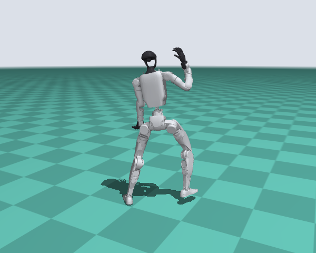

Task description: Kungfu

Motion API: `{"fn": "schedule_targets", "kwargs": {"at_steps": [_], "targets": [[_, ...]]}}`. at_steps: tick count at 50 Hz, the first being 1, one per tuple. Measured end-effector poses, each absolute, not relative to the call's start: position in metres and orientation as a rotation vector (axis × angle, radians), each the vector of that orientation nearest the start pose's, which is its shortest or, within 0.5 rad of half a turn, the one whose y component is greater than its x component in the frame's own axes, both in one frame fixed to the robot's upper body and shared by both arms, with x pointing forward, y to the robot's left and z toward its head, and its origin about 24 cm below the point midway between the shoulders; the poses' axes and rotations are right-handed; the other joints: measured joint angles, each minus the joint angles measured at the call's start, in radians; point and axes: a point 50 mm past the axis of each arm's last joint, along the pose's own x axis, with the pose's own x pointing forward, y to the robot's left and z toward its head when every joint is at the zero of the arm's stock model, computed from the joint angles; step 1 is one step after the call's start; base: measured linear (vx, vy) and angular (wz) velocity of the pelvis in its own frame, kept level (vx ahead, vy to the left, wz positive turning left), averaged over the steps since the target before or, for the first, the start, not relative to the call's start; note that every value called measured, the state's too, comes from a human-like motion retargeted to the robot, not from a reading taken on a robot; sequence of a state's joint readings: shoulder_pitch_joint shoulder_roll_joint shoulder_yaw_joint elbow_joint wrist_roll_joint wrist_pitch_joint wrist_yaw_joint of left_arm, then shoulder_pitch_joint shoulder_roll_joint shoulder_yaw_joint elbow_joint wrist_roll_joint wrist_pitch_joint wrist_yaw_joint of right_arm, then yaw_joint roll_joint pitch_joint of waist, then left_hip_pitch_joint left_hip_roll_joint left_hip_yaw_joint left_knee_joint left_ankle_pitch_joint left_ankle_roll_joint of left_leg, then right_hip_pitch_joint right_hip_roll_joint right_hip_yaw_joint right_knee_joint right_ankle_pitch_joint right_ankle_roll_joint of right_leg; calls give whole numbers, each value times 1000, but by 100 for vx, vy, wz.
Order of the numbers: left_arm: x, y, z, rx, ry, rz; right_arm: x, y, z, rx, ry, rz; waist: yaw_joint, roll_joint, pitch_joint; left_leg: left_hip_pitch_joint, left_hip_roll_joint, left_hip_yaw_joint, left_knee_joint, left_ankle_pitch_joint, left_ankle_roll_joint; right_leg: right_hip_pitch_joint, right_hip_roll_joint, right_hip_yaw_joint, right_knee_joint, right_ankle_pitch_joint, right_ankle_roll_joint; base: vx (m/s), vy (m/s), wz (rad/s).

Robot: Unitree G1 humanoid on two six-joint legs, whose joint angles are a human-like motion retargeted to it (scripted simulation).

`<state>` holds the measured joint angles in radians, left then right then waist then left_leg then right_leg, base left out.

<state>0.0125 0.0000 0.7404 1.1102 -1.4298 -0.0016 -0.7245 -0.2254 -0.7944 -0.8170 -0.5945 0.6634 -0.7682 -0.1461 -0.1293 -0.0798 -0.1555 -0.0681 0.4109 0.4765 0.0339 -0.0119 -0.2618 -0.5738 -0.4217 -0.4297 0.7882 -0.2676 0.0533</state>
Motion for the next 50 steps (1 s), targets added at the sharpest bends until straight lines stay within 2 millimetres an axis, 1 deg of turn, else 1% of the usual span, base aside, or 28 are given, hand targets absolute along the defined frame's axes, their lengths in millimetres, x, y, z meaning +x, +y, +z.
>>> {"fn": "schedule_targets", "kwargs": {"at_steps": [2, 3, 5, 6, 8, 10, 13, 15, 18, 20, 22, 25, 27, 28, 29, 30, 31, 32, 33, 35, 37, 40, 42, 45, 48, 50], "targets": [[91, 238, -144, -1500, -64, 883, 53, -265, 333, -445, -2018, -310, -13, -12, 6, -4, -1, -6, 6, 0, 0, -30, -1, 12, 30, -17, -7, -27, -30, -29], [88, 238, -146, -1488, -26, 885, 49, -260, 331, -533, -2023, -374, -20, -14, 9, -2, -1, 1, 6, -1, 0, -44, 0, 18, 47, -24, -10, -25, -23, -31], [88, 238, -147, -1480, 28, 842, 50, -255, 328, -671, -2003, -471, -32, -12, 12, 5, 0, 13, 5, -3, 0, -66, 6, 31, 65, -29, -17, -22, -14, -38], [88, 239, -146, -1475, 52, 806, 53, -254, 327, -698, -1986, -497, -37, -10, 12, 8, -2, 11, 7, -4, 0, -75, 13, 42, 66, -27, -19, -19, -3, -46], [90, 240, -146, -1448, 114, 742, 60, -254, 326, -706, -1960, -510, -49, -4, 11, 9, -9, 2, 11, -7, 0, -92, 24, 63, 60, -19, -23, -17, 6, -44], [92, 244, -145, -1386, 201, 684, 67, -255, 326, -645, -1945, -475, -62, 0, 12, 6, -23, 3, 12, -12, 0, -108, 25, 83, 46, -2, -25, -18, 13, -33], [99, 250, -143, -1239, 349, 585, 72, -256, 329, -521, -1924, -367, -82, -2, 18, -4, -67, -9, 12, -40, 0, -127, 5, 109, 14, 34, -21, -17, 20, -19], [103, 255, -142, -1124, 451, 510, 73, -258, 331, -488, -1910, -301, -94, -12, 23, -17, -120, -58, 24, -98, 0, -138, -20, 130, -16, 70, -13, -12, 29, -22], [100, 266, -139, -931, 585, 401, 80, -264, 337, -553, -1864, -291, -80, -32, 37, -7, -199, -207, 66, -215, 0, -131, -17, 169, -76, 123, -8, 0, 30, -77], [92, 274, -138, -791, 675, 337, 90, -268, 342, -643, -1824, -316, -53, -47, 50, 18, -236, -298, 91, -268, 0, -119, 3, 194, -123, 160, -9, 3, 19, -135], [81, 281, -138, -649, 768, 298, 102, -273, 349, -741, -1777, -338, -21, -51, 64, 49, -249, -337, 95, -291, 0, -107, 39, 200, -176, 200, -15, -2, 14, -159], [59, 294, -139, -452, 911, 299, 123, -280, 361, -852, -1707, -344, -20, -60, 80, 80, -246, -255, 74, -282, 0, -106, 59, 200, -250, 267, -7, -12, 19, -123], [38, 302, -140, -352, 1013, 321, 136, -278, 371, -992, -1679, -310, -47, -56, 89, 90, -240, -204, 59, -285, 0, -98, 67, 186, -305, 307, 8, -22, 16, -94], [26, 305, -141, -312, 1067, 330, 144, -275, 377, -1097, -1664, -288, -61, -51, 95, 98, -238, -184, 52, -287, 0, -92, 78, 186, -335, 323, 16, -26, 17, -101], [15, 307, -141, -281, 1123, 331, 150, -271, 383, -1241, -1644, -267, -72, -47, 99, 104, -239, -164, 45, -288, 0, -90, 83, 176, -359, 330, 14, -28, 18, -108], [3, 309, -141, -253, 1180, 326, 156, -267, 387, -1404, -1613, -248, -81, -43, 103, 110, -240, -144, 38, -289, 0, -89, 85, 161, -379, 332, 9, -27, 16, -115], [-9, 310, -141, -229, 1249, 314, 163, -264, 390, -1604, -1574, -250, -85, -40, 102, 113, -243, -127, 32, -289, 0, -92, 78, 133, -390, 323, -9, -24, 12, -116], [-22, 311, -141, -204, 1319, 300, 169, -264, 393, -1792, -1525, -279, -88, -38, 99, 114, -245, -110, 26, -289, 0, -96, 71, 105, -399, 315, -26, -21, 4, -113], [-33, 312, -140, -174, 1393, 284, 175, -268, 398, -1960, -1484, -362, -91, -37, 94, 112, -246, -95, 21, -288, 0, -102, 63, 78, -404, 308, -44, -20, -1, -99], [-54, 315, -137, -101, 1535, 254, 180, -277, 408, -2204, -1474, -519, -103, -37, 81, 104, -250, -71, 13, -286, 0, -117, 48, 39, -405, 297, -71, -20, -8, -73], [-67, 317, -134, -18, 1638, 234, 178, -277, 412, -2284, -1560, -489, -122, -38, 75, 96, -254, -56, 9, -285, 0, -130, 25, 4, -393, 295, -79, -24, -19, -42], [-76, 318, -132, 80, 1719, 221, 174, -273, 413, -2278, -1656, -359, -151, -33, 71, 91, -254, -35, 6, -279, 0, -150, -5, -35, -355, 294, -80, -22, -21, -25], [-76, 316, -133, 96, 1726, 221, 172, -272, 418, -2309, -1654, -372, -170, -22, 66, 96, -249, -16, 3, -268, 0, -175, -1, -15, -316, 288, -80, -16, -27, -20], [-73, 313, -135, 76, 1710, 211, 170, -269, 424, -2362, -1671, -412, -202, 4, 48, 100, -234, 0, 1, -234, 0, -219, 20, 28, -247, 251, -92, -10, -32, -9], [-71, 315, -135, 65, 1693, 194, 169, -263, 423, -2358, -1727, -380, -243, 24, 18, 105, -214, 11, 2, -133, 0, -251, 38, 57, -167, 192, -105, -5, -56, 8], [-72, 322, -131, 80, 1704, 180, 170, -260, 422, -2364, -1743, -365, -263, 27, 1, 129, -189, 15, 8, -23, 0, -251, 75, 83, -124, 128, -117, 6, -69, -5]]}}
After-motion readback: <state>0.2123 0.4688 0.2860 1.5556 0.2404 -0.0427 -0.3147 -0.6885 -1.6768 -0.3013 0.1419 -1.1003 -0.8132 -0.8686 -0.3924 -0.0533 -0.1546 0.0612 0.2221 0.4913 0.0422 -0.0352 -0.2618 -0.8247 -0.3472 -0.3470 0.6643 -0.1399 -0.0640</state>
